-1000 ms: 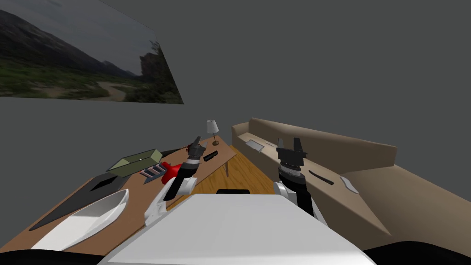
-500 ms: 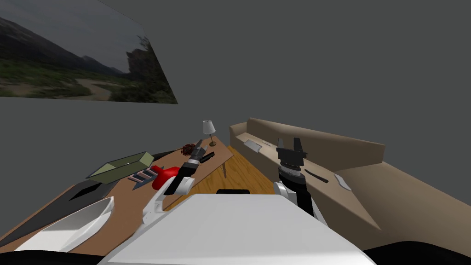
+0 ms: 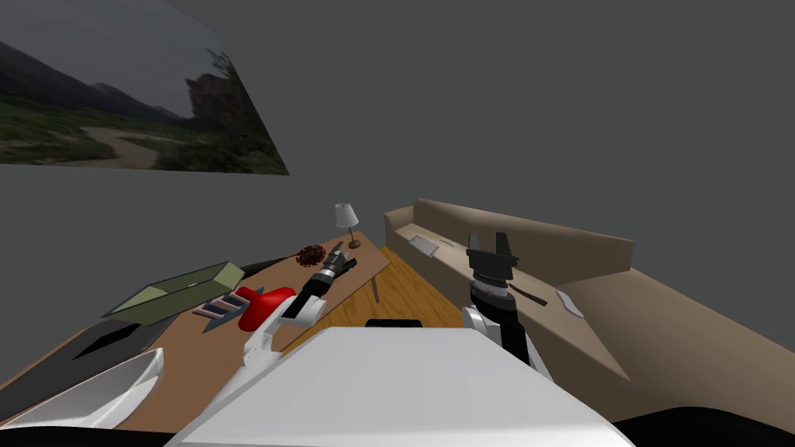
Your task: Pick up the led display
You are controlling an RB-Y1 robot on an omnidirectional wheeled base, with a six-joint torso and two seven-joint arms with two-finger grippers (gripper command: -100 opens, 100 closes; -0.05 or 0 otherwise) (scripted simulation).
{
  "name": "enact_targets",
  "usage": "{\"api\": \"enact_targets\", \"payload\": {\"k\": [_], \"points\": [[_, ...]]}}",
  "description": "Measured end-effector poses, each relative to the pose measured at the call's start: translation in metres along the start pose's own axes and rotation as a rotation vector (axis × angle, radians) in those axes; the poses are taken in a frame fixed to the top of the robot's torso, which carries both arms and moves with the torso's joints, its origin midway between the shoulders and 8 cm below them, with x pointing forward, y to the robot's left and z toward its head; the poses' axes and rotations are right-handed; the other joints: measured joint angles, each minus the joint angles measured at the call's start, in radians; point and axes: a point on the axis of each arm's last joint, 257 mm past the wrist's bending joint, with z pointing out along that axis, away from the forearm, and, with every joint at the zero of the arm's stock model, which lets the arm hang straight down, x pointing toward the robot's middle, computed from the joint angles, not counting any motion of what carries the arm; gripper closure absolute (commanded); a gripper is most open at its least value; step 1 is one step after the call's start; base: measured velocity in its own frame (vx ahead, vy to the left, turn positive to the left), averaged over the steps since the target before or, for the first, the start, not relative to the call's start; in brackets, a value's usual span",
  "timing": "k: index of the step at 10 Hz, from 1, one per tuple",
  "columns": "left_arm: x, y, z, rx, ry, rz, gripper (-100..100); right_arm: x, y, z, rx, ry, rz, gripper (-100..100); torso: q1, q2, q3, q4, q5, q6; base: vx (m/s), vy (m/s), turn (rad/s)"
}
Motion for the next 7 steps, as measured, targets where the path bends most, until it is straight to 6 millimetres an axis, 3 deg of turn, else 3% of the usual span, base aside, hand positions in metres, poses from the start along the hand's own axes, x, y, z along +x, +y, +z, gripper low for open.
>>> {"api": "enact_targets", "payload": {"k": [7], "points": [[-0.070, 0.088, -0.017, -0.295, -0.117, -0.049, -100, 0.000, 0.000, 0.000, 0.000, 0.000, 0.000, 0, 0.001, 0.000, 0.000, 0.000, 0.000, 0.000, 0.050, -0.047, -0.069]]}}
